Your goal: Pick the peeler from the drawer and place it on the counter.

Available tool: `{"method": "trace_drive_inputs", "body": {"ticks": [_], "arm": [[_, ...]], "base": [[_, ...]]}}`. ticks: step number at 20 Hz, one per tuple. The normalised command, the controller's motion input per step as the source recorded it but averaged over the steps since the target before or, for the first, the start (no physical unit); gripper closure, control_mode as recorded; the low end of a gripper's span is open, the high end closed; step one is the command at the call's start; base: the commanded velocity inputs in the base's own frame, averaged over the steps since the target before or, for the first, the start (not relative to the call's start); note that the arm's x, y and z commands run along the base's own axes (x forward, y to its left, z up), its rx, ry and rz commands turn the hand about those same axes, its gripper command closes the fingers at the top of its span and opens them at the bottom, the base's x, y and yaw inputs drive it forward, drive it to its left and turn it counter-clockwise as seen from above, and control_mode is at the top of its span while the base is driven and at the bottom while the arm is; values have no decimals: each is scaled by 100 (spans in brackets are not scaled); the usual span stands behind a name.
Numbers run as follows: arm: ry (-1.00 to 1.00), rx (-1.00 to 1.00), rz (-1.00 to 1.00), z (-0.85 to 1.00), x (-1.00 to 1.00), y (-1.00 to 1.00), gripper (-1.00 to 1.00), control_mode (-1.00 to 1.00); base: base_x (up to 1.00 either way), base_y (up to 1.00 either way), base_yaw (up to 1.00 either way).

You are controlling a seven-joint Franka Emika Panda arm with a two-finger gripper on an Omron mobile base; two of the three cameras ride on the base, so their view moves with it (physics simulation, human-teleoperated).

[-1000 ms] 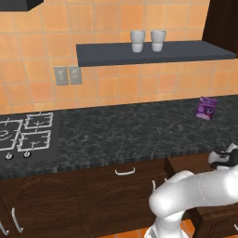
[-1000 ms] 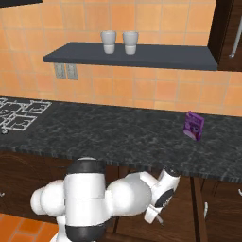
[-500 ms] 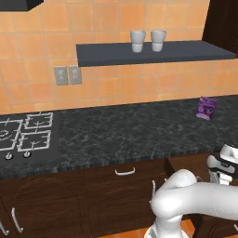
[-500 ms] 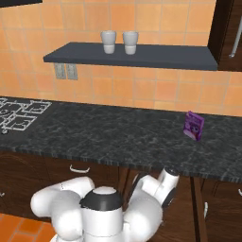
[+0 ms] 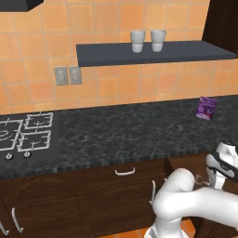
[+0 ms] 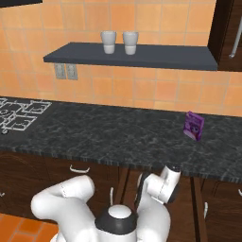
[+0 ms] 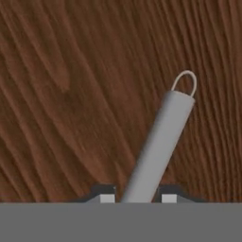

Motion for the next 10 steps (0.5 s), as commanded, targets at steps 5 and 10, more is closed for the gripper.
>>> {"method": "trace_drive_inputs", "body": {"ticks": [5, 10], "arm": [[-16, 1, 0, 19, -84, 0, 100, -100], [-21, 12, 0, 100, -74, 1, 100, -100]], "base": [[0, 0, 0], [0, 0, 0]]}}
